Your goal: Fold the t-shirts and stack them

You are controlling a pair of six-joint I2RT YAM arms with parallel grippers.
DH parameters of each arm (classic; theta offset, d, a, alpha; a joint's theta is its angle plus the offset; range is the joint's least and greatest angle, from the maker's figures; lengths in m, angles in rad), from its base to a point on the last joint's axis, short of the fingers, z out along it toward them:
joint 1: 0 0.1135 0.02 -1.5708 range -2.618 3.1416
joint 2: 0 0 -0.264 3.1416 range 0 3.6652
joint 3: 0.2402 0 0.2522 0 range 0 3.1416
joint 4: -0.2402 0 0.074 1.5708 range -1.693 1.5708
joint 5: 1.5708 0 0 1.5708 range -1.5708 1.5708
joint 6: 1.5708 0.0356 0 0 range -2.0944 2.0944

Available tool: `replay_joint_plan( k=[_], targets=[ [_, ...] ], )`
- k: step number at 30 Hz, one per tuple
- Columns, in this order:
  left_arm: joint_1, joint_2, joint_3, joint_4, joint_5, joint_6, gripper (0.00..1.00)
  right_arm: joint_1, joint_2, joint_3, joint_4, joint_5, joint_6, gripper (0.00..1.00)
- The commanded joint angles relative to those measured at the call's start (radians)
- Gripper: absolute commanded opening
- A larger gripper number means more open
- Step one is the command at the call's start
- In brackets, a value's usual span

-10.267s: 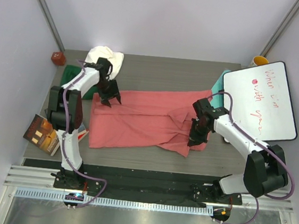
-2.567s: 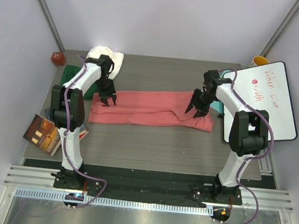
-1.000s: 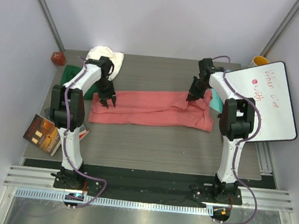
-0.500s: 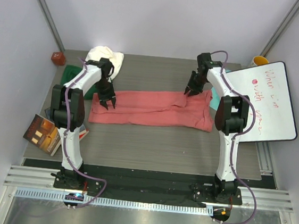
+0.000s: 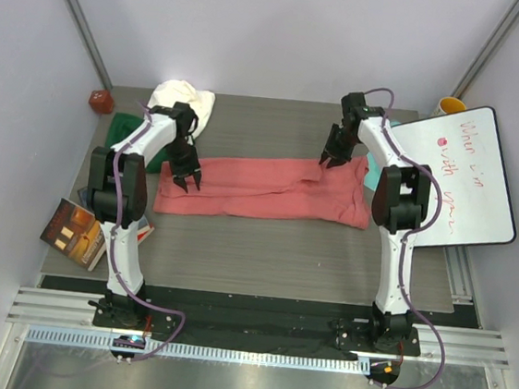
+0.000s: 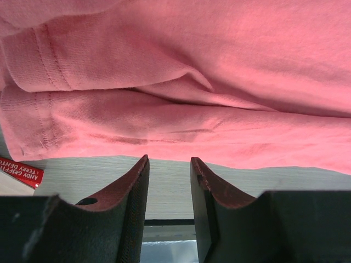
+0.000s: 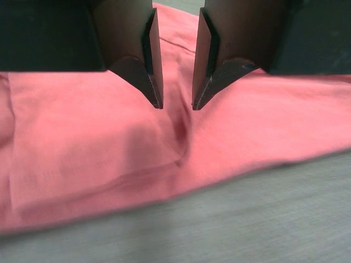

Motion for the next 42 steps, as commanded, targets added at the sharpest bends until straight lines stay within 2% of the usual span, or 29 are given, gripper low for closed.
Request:
replay_joint_plan(
  k=[1, 5, 8, 25, 30, 31, 34, 39, 42],
  targets=[
    [0.001, -0.033, -0.023, 0.02, 0.013, 0.006, 0.37, 0.006, -0.165, -0.142, 0.008, 0.056, -0.043, 0.33],
    [0.0, -0.032, -0.034, 0.034, 0.026, 0.002, 0.37, 0.006, -0.249, -0.312, 0.093, 0.052, -0.037, 0.35],
    [0.0, -0.026, -0.031, 0.034, 0.036, 0.0, 0.36, 0.007, -0.246, -0.341, 0.117, 0.012, -0.02, 0.35],
    [-0.006, -0.035, -0.037, 0.028, 0.023, 0.006, 0.36, 0.055, -0.081, -0.128, 0.093, -0.04, -0.009, 0.34],
    [-0.006, -0.046, -0.031, 0.028, 0.006, 0.008, 0.37, 0.055, -0.051, -0.117, 0.091, -0.05, -0.01, 0.34],
    [-0.005, -0.05, -0.029, 0.031, 0.0, 0.009, 0.44, 0.055, -0.055, -0.125, 0.094, -0.047, -0.012, 0.35],
    [-0.005, -0.084, -0.042, 0.051, -0.017, 0.015, 0.55, 0.055, -0.073, -0.143, 0.097, -0.033, -0.027, 0.35],
    [-0.005, -0.098, -0.045, 0.06, 0.032, 0.038, 0.57, 0.052, -0.142, -0.185, 0.075, 0.03, -0.04, 0.36],
    [-0.009, -0.098, -0.065, 0.068, 0.061, 0.055, 0.57, 0.047, -0.229, -0.268, 0.045, 0.067, -0.035, 0.36]
  ],
)
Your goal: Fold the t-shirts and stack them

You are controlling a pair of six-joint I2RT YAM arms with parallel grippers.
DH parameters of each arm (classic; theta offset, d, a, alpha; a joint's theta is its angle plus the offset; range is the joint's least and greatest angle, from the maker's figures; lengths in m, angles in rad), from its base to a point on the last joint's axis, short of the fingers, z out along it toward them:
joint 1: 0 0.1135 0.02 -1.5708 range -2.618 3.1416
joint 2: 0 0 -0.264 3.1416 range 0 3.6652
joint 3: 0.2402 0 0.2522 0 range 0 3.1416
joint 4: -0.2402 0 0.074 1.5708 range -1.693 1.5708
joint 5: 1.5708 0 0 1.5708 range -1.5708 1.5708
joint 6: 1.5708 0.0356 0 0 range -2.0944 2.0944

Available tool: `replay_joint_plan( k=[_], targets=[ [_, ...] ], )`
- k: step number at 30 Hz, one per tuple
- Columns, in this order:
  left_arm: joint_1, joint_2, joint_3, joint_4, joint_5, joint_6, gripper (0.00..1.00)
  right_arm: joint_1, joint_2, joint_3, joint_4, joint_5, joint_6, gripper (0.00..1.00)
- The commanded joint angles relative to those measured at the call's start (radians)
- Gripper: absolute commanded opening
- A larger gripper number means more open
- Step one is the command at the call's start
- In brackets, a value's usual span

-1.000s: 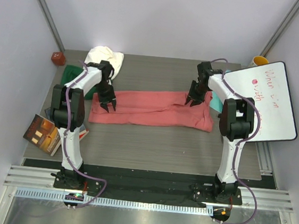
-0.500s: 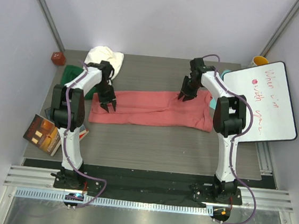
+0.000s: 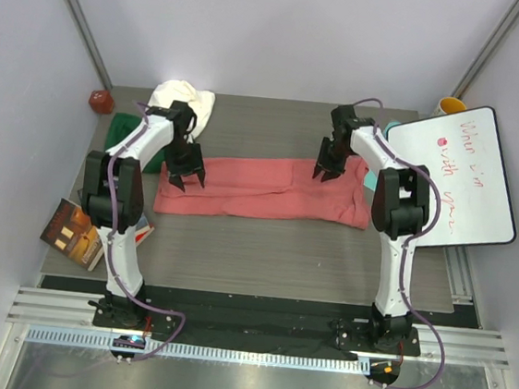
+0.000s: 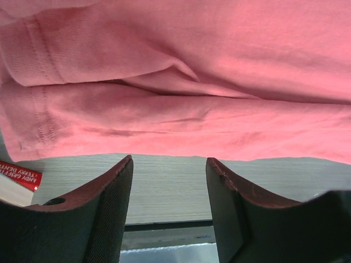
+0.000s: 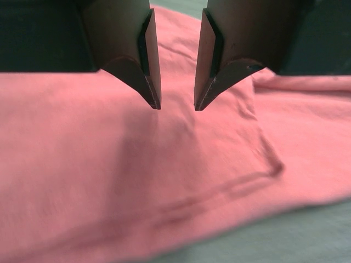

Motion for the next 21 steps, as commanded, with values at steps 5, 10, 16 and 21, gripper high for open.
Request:
replay_joint_plan(
  k=[5, 10, 16, 21],
  targets=[
    [-0.035, -0.04, -0.056, 0.044, 0.089, 0.07, 0.56, -0.01, -0.321, -0.271, -0.036, 0.104, 0.005, 0.36],
    [-0.065, -0.003, -0.051, 0.037, 0.116, 0.085, 0.55, -0.015, -0.411, -0.406, -0.048, 0.122, 0.002, 0.35],
    [-0.085, 0.036, -0.056, 0.063, 0.122, 0.084, 0.54, -0.033, -0.486, -0.518, -0.062, 0.179, -0.004, 0.35],
    [-0.086, 0.085, -0.054, 0.087, 0.109, 0.073, 0.47, -0.049, -0.471, -0.593, -0.046, 0.223, 0.003, 0.32]
  ],
)
